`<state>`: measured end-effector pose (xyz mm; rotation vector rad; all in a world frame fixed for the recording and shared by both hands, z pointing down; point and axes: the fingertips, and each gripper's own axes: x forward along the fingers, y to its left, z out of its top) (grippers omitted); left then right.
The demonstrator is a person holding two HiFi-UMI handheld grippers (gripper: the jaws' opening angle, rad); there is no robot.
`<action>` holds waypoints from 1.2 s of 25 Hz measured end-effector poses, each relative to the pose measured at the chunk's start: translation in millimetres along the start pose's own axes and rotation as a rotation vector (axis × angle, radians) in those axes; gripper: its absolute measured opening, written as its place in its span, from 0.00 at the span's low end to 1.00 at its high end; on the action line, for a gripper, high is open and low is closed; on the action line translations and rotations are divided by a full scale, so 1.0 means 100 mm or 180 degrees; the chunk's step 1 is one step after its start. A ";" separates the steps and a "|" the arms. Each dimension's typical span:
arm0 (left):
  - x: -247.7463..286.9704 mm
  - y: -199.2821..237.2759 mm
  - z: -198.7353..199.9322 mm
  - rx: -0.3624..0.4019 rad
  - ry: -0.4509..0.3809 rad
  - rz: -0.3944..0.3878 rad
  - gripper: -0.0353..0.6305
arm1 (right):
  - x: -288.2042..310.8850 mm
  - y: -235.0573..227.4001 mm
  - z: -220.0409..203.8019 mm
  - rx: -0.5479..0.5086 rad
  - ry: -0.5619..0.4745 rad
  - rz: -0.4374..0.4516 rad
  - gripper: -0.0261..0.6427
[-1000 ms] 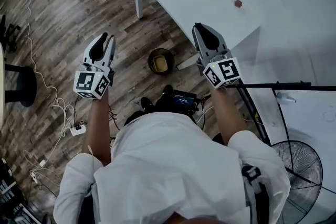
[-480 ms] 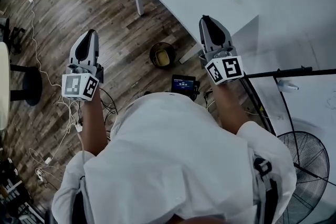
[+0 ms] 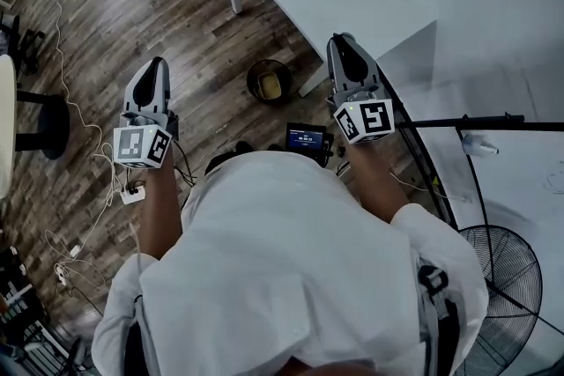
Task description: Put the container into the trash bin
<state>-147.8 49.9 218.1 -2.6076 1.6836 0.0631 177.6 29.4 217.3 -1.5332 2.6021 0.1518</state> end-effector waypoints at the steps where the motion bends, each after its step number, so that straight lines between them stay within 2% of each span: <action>1: 0.01 -0.03 -0.05 -0.0015 0.0032 -0.0005 0.08 | -0.03 -0.03 -0.03 0.0052 -0.0004 -0.0032 0.12; 4: 0.05 -0.17 -0.18 -0.0050 0.0118 -0.0044 0.08 | -0.11 -0.10 -0.11 0.0125 0.0015 -0.0104 0.11; 12: 0.13 -0.52 -0.34 -0.0084 0.0207 -0.0186 0.08 | -0.21 -0.14 -0.31 0.0130 0.0106 -0.0028 0.11; 16: 0.16 -0.70 -0.36 0.0037 0.0277 -0.0291 0.08 | -0.28 -0.17 -0.37 0.0174 0.0119 -0.0011 0.11; 23: 0.18 -0.82 -0.37 0.0010 0.0328 -0.0343 0.08 | -0.34 -0.16 -0.47 0.0272 0.0146 0.0054 0.10; 30: 0.24 -1.01 -0.41 0.0088 0.0388 -0.0424 0.08 | -0.36 -0.22 -0.50 0.0456 0.0138 0.0081 0.10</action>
